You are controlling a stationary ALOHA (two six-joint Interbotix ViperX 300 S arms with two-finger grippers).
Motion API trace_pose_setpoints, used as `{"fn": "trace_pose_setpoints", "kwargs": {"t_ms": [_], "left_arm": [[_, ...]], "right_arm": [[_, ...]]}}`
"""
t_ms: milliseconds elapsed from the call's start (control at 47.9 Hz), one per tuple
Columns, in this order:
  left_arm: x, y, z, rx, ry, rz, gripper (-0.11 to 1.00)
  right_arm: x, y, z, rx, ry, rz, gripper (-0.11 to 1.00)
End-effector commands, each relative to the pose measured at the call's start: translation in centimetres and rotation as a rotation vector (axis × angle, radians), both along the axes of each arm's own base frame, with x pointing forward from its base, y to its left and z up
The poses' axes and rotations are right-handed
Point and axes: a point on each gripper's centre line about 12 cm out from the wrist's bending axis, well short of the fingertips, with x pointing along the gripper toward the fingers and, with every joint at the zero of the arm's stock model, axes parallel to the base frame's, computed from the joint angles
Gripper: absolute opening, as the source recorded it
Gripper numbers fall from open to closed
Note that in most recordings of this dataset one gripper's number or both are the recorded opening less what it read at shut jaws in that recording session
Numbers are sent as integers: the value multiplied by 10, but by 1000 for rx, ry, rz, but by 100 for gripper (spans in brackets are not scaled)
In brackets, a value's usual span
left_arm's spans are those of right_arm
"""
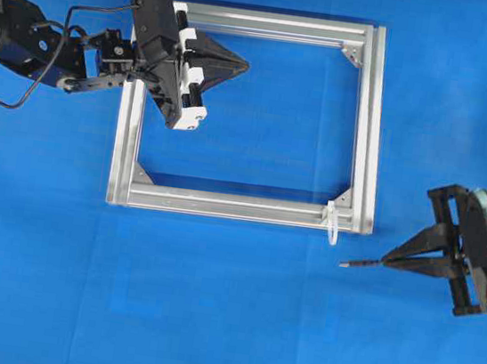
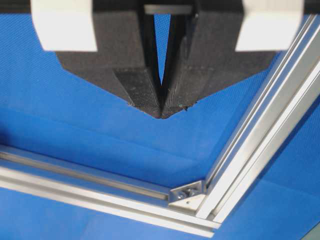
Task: Insert the wire through the string loop located on the right side.
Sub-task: 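Lift the cable and carry it right toward the white zip-tie loop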
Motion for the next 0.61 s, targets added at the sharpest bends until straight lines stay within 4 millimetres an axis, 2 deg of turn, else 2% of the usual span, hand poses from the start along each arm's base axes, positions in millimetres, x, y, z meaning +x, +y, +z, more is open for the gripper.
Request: {"fn": "trace_pose_setpoints", "kwargs": {"t_ms": [0, 230, 585], "left_arm": [[2, -1, 14, 11, -40, -6, 0], [2, -1, 14, 11, -40, -6, 0], [1, -2, 14, 10, -39, -6, 0]], "right_arm": [[2, -6, 7, 12, -38, -30, -4], [-1, -25, 10, 2, -60, -105, -4], [1, -26, 7, -7, -42, -110, -4]]}}
